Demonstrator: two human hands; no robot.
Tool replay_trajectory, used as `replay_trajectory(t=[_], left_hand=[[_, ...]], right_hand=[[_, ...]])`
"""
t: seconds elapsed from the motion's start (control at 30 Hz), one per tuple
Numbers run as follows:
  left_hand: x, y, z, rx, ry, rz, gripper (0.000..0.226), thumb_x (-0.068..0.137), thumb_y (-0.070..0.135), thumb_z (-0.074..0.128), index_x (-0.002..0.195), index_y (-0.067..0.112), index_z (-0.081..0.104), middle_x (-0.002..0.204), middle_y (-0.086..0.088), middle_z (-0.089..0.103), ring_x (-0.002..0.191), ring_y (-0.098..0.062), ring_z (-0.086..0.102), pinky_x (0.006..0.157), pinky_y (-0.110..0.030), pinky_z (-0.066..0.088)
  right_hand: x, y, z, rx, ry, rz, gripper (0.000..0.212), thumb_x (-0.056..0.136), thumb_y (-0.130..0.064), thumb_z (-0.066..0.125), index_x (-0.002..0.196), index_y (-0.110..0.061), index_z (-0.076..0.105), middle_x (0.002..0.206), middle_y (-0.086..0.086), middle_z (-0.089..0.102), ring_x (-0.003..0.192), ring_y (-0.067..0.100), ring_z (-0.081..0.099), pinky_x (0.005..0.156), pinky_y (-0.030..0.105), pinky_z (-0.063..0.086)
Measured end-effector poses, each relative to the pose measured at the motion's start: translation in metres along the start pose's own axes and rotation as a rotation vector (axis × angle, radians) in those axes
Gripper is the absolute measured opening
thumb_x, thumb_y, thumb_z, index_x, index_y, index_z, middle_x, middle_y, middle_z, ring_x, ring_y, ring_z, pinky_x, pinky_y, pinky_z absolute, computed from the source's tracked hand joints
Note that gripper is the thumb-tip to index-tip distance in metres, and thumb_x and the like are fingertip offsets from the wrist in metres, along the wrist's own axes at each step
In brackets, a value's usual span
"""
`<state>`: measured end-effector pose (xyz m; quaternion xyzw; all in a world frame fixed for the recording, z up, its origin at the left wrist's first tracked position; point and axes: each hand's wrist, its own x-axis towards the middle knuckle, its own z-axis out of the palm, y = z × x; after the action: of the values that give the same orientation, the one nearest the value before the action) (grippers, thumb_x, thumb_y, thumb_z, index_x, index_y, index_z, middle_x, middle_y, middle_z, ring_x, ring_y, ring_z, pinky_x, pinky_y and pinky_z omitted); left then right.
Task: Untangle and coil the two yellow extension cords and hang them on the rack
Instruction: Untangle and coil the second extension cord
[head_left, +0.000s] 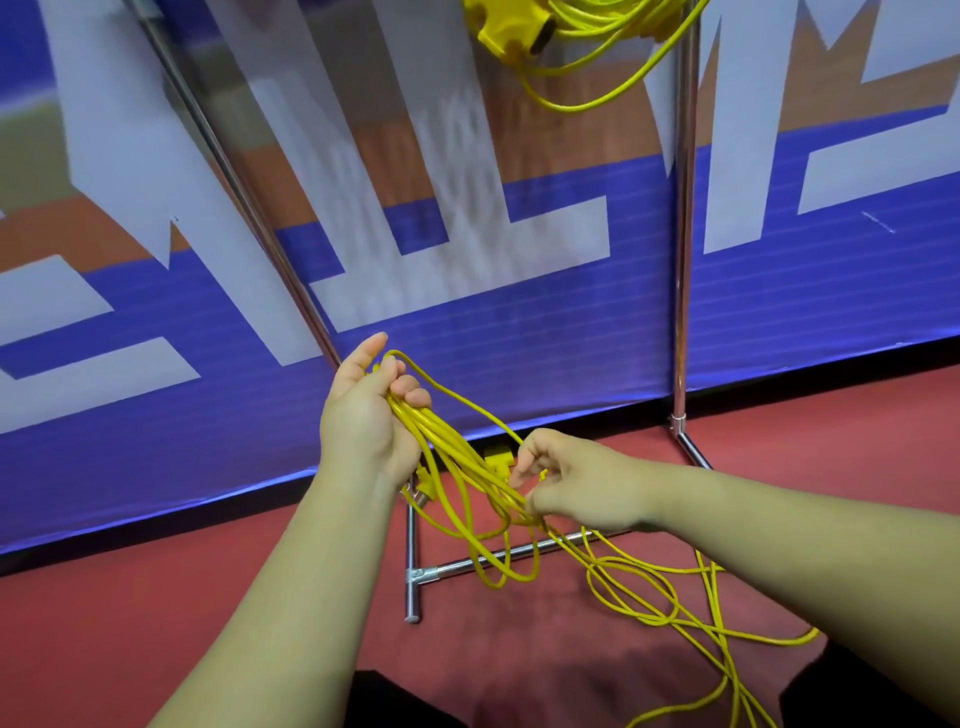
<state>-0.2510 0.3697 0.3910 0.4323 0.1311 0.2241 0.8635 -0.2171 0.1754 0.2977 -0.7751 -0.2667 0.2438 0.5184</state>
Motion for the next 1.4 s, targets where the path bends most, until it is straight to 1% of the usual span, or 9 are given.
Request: replay_trajectory(t=[0.13, 0.23, 0.33, 0.47, 0.6, 0.77, 1.03, 1.27, 1.4], left_hand=[[0.000, 0.009, -0.007, -0.026, -0.058, -0.066, 0.028, 0.102, -0.004, 0.037, 0.117, 0.013, 0.053, 0.075, -0.005, 0.047, 0.044, -0.004, 0.040, 0.038, -0.016, 0.034], [-0.004, 0.013, -0.008, -0.042, -0.113, -0.077, 0.026, 0.102, -0.004, 0.036, 0.116, 0.012, 0.053, 0.074, -0.005, 0.048, 0.043, -0.003, 0.039, 0.037, -0.014, 0.033], [-0.005, 0.016, -0.010, -0.055, -0.126, -0.073, 0.026, 0.101, -0.004, 0.036, 0.114, 0.011, 0.053, 0.074, -0.005, 0.048, 0.043, -0.003, 0.039, 0.038, -0.014, 0.033], [0.003, 0.023, -0.022, -0.053, -0.075, -0.063, 0.025, 0.101, -0.003, 0.037, 0.111, 0.012, 0.055, 0.073, -0.004, 0.048, 0.044, -0.004, 0.037, 0.037, -0.014, 0.031], [0.017, 0.028, -0.042, 0.049, 0.063, -0.022, 0.026, 0.102, 0.000, 0.037, 0.111, 0.015, 0.057, 0.073, -0.002, 0.049, 0.042, -0.004, 0.032, 0.036, -0.014, 0.026], [0.038, 0.033, -0.069, 0.167, 0.204, 0.065, 0.025, 0.103, 0.003, 0.042, 0.110, 0.016, 0.062, 0.070, 0.001, 0.050, 0.043, -0.005, 0.032, 0.037, -0.016, 0.025], [0.002, -0.015, -0.041, 0.968, -0.166, 0.034, 0.014, 0.088, 0.021, 0.075, 0.101, 0.019, 0.078, 0.056, 0.014, 0.058, 0.044, -0.006, 0.041, 0.047, -0.022, 0.036], [-0.023, -0.039, -0.014, 0.933, -0.405, -0.025, 0.026, 0.091, 0.008, 0.071, 0.116, 0.013, 0.073, 0.049, 0.016, 0.053, 0.039, 0.002, 0.043, 0.045, -0.007, 0.033], [-0.021, -0.050, -0.008, 0.992, -0.431, -0.006, 0.018, 0.094, 0.015, 0.069, 0.110, 0.014, 0.075, 0.044, 0.016, 0.047, 0.039, 0.000, 0.040, 0.046, -0.014, 0.032]], right_hand=[[0.009, 0.000, -0.002, 0.028, 0.094, -0.022, 0.026, 0.085, -0.005, 0.062, 0.096, -0.026, 0.052, 0.112, -0.003, 0.068, 0.071, 0.017, 0.055, 0.072, 0.040, 0.048], [0.011, 0.002, 0.010, 0.010, -0.071, -0.027, 0.029, 0.090, -0.004, 0.065, 0.103, -0.023, 0.047, 0.119, 0.002, 0.067, 0.089, 0.019, 0.063, 0.079, 0.037, 0.051], [0.010, 0.002, 0.024, 0.020, -0.180, 0.001, 0.030, 0.092, -0.002, 0.064, 0.112, -0.017, 0.046, 0.101, -0.005, 0.066, 0.075, 0.016, 0.061, 0.068, 0.031, 0.049], [0.015, -0.001, 0.015, 0.023, -0.102, -0.022, 0.028, 0.088, -0.011, 0.072, 0.106, -0.016, 0.051, 0.068, -0.006, 0.064, 0.059, 0.020, 0.054, 0.060, 0.036, 0.044], [0.014, -0.003, -0.015, 0.088, -0.007, 0.010, 0.034, 0.083, -0.029, 0.077, 0.106, -0.017, 0.057, 0.060, -0.002, 0.057, 0.061, 0.023, 0.047, 0.060, 0.041, 0.040], [0.003, 0.003, -0.042, 0.145, -0.003, 0.090, 0.008, 0.096, -0.011, 0.064, 0.103, -0.009, 0.062, 0.067, 0.003, 0.063, 0.058, 0.017, 0.050, 0.058, 0.028, 0.046], [-0.002, -0.021, -0.043, 0.184, 0.212, -0.010, 0.005, 0.092, -0.011, 0.069, 0.088, -0.006, 0.069, 0.072, 0.004, 0.073, 0.059, 0.013, 0.056, 0.065, 0.032, 0.047], [-0.007, -0.040, -0.045, 0.251, 0.245, -0.072, 0.006, 0.092, -0.008, 0.069, 0.092, -0.003, 0.070, 0.073, 0.008, 0.072, 0.063, 0.017, 0.056, 0.067, 0.037, 0.045], [-0.011, -0.040, -0.048, 0.241, 0.232, -0.064, 0.008, 0.092, -0.010, 0.068, 0.093, -0.003, 0.070, 0.076, 0.009, 0.072, 0.063, 0.017, 0.055, 0.068, 0.041, 0.042]])
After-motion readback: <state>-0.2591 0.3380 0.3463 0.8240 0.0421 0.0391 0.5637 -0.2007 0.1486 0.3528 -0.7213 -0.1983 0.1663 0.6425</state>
